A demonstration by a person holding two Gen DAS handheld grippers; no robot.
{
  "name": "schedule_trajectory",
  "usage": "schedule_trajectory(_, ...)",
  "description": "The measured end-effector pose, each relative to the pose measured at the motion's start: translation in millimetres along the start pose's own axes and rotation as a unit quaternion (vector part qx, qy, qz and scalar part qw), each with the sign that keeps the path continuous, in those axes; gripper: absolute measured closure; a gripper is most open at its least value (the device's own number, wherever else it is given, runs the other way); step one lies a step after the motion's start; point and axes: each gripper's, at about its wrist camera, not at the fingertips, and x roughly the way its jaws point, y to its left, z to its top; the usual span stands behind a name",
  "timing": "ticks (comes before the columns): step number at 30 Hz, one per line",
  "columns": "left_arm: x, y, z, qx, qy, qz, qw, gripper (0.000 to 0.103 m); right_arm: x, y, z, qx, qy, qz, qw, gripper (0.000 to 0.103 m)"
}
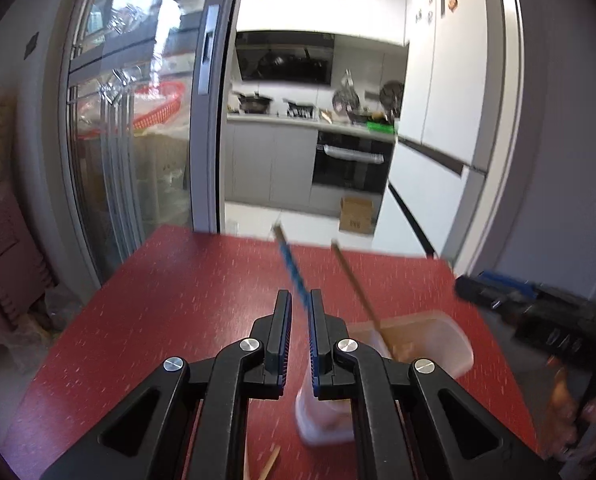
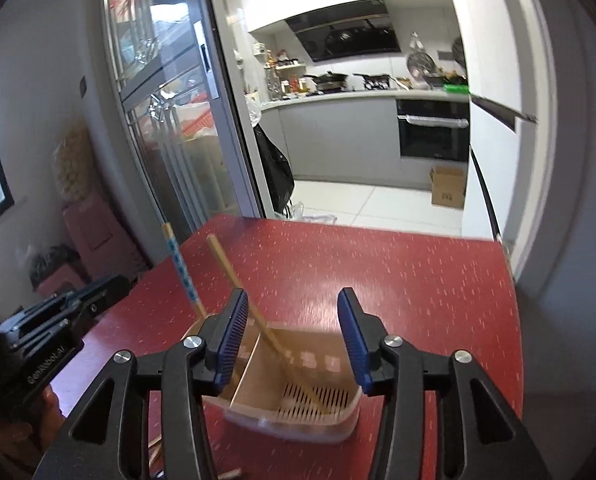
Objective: Organize utensils
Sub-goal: 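Grasp a plain wooden chopstick with the left tool while the right tool grasps a dark spoon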
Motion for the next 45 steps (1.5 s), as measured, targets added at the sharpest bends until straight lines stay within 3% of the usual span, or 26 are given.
schedule_trajectory(7, -26.8, 24.0, -53.1, 0.008, 0.069, 0.010, 0.9975, 0.067, -31.1, -0.2, -48.7, 0.033, 0.062, 0.002, 0.998, 0.051)
schedule_trajectory(17, -43.4, 47.0, -133.0, -0.002, 0.153, 0.008, 0.9882, 0.066, -37.3, -6.3, -149.7, 0.076, 0.176, -0.020, 0.981, 0.051)
schedule_trajectory(20, -45.0, 48.9, -149.9, 0.001, 0.170, 0.003, 0.9855, 0.066, -42.9, 0.4, -169.3, 0.049, 0.191, -0.010, 0.980, 0.051)
schedule_trajectory(28, -48.0, 55.7, -173.8, -0.004, 0.188, 0.002, 0.9821, 0.066, -58.8, 43.9, -208.1, -0.125, 0.236, 0.044, 0.963, 0.051)
schedule_trajectory(29, -47.5, 56.7, -176.1, -0.006, 0.192, 0.001, 0.9814, 0.061, -60.6, 50.7, -212.0, -0.148, 0.240, 0.051, 0.958, 0.051)
schedule_trajectory(30, -47.3, 57.5, -178.8, -0.007, 0.196, 0.000, 0.9805, 0.016, -62.3, 57.4, -216.0, -0.171, 0.243, 0.056, 0.953, 0.051)
schedule_trajectory(31, -46.7, 58.4, -179.4, -0.008, 0.200, 0.002, 0.9798, 0.000, -64.1, 64.4, -219.7, -0.191, 0.244, 0.059, 0.949, 0.051)
schedule_trajectory(36, -50.0, 57.3, -177.9, 0.014, 0.187, 0.016, 0.9821, 0.000, -67.6, 72.5, -227.2, -0.216, 0.252, 0.076, 0.940, 0.051)
schedule_trajectory(39, -39.8, 57.6, -172.7, 0.043, 0.193, 0.026, 0.9798, 0.000, -65.6, 84.5, -231.3, -0.259, 0.267, 0.081, 0.925, 0.051)
schedule_trajectory(45, -18.6, 62.2, -160.7, 0.076, 0.202, 0.009, 0.9763, 0.000, -56.3, 105.3, -239.6, -0.337, 0.292, 0.086, 0.891, 0.053)
